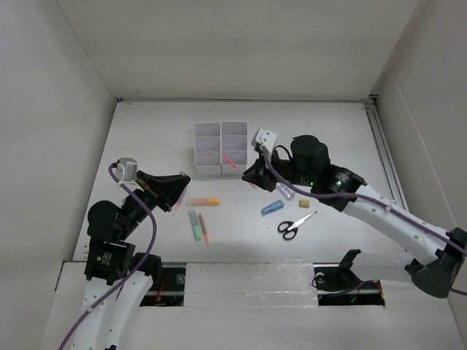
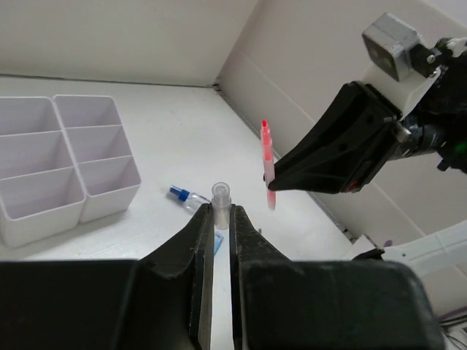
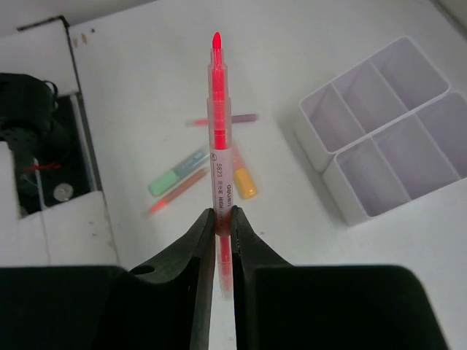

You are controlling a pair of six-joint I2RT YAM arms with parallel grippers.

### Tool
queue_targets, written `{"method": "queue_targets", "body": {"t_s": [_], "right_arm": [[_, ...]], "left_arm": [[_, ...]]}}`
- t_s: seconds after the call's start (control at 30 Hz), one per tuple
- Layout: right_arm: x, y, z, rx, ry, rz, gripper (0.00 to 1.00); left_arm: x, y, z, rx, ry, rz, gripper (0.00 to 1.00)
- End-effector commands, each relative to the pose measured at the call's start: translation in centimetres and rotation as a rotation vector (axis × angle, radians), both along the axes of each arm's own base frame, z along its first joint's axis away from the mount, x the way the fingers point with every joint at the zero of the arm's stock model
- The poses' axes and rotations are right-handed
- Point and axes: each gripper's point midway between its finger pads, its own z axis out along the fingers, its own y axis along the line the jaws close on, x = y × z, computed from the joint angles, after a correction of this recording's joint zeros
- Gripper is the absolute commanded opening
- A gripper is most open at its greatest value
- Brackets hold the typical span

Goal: Sort the stationery into containers
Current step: Pick up the pen from the center of the board.

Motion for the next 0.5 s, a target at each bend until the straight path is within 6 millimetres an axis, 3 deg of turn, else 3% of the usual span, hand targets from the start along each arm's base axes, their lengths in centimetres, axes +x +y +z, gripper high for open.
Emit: {"method": "queue_targets", "body": {"t_s": [0.0,0.07,0.1,0.17,0.23,0.4,0.47], "right_arm": [[-1.0,0.4,0.5,0.145,0.173,-0.075,0.0],[-2.5,0.4,0.4,0.16,0.207,-0.075,0.0],[-2.6,-0.1,0.9,0.195,0.246,-0.114,0.0],[-1.9,-1.6,-0.5,0.179,0.3,-0.227,0.0],[-2.9,-1.9,-0.5,0.198,0.335,-0.198,0.0],[-5.9,-1.6,0.3,0.265,0.406,-0.099,0.0],[-7.2,-1.7,1.8,0.336,0.412,-0.063,0.0]], "left_arm": [[0.0,-1.5,2.3,-0.107,-0.065,-0.096,0.0],[-0.4,-2.0,3.7,-0.144,-0.125,-0.14,0.0],[-0.5,-2.2,3.6,-0.157,-0.137,-0.162,0.0],[-1.3,-3.0,4.8,-0.186,-0.196,-0.243,0.0],[-1.8,-3.5,5.1,-0.202,-0.245,-0.297,0.0],[-2.9,-4.7,4.2,-0.218,-0.222,-0.439,0.0],[-3.2,-5.0,3.8,-0.233,-0.233,-0.48,0.0]]}}
